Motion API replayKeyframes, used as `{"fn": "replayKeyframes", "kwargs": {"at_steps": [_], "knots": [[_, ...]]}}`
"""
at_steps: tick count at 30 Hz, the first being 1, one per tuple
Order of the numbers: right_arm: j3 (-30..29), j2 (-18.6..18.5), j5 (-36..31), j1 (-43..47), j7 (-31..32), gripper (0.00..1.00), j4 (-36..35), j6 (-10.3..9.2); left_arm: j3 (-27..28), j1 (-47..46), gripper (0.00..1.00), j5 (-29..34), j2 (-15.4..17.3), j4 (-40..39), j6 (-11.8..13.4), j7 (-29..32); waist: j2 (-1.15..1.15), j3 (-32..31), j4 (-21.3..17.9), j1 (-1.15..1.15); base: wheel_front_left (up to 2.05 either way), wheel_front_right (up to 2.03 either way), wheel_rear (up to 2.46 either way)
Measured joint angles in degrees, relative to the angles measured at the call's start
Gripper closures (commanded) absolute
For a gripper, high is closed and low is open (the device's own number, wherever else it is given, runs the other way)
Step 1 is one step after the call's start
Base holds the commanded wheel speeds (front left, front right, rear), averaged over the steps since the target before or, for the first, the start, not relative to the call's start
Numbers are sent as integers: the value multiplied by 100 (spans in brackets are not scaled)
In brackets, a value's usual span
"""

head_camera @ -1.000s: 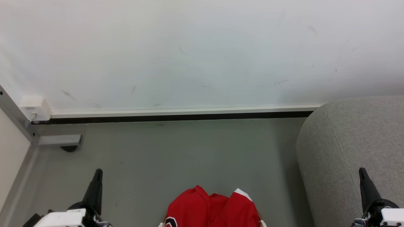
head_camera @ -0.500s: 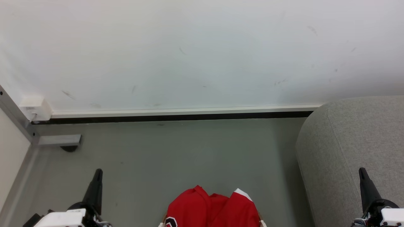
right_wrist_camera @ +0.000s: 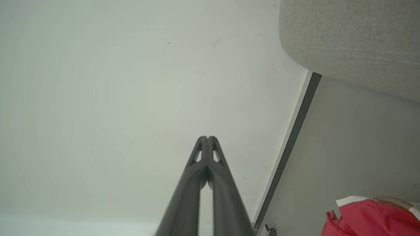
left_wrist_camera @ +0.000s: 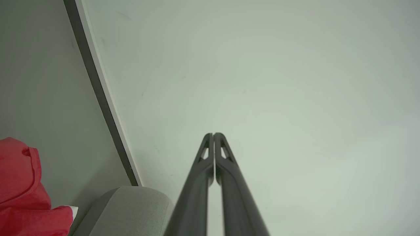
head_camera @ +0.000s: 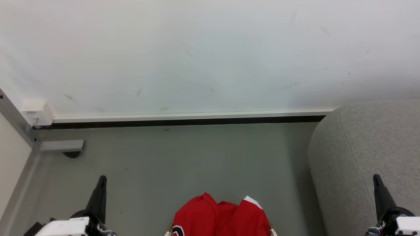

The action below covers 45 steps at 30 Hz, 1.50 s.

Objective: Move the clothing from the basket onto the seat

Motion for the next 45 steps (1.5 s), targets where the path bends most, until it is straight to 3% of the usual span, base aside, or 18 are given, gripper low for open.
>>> {"fn": "replayKeyframes", "kwargs": {"at_steps": [45], "knots": [[0, 0, 0, 0, 0, 100, 0, 0, 0, 0, 100, 0, 0, 0, 0, 0, 0, 0, 0, 0, 0, 0, 0]]}}
